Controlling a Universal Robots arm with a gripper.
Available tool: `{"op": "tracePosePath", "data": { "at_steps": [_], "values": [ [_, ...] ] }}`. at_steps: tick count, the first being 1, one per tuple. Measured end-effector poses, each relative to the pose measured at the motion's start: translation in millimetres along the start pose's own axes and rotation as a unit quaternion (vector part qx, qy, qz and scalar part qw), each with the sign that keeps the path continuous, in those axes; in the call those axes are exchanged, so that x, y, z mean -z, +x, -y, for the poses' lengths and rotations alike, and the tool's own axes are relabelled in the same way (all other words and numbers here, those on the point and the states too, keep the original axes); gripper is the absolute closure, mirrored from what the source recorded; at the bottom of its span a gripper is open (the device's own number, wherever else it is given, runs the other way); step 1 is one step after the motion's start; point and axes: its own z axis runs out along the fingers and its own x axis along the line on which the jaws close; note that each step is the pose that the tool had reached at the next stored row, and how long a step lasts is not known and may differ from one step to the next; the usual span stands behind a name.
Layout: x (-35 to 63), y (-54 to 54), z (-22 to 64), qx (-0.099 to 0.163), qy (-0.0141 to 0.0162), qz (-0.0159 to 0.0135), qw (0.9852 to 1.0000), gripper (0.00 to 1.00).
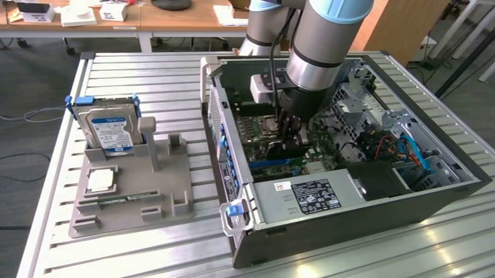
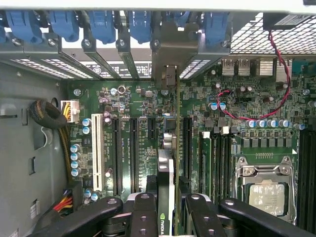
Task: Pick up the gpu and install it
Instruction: 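Insert the gpu into the slot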
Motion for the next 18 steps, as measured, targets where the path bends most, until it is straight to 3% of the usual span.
{"op": "tracePosePath", "data": {
  "at_steps": [18],
  "values": [
    [-1.5,-0.9,-0.1,-0.001,0.0,0.0,1.0,0.73]
  ]
}}
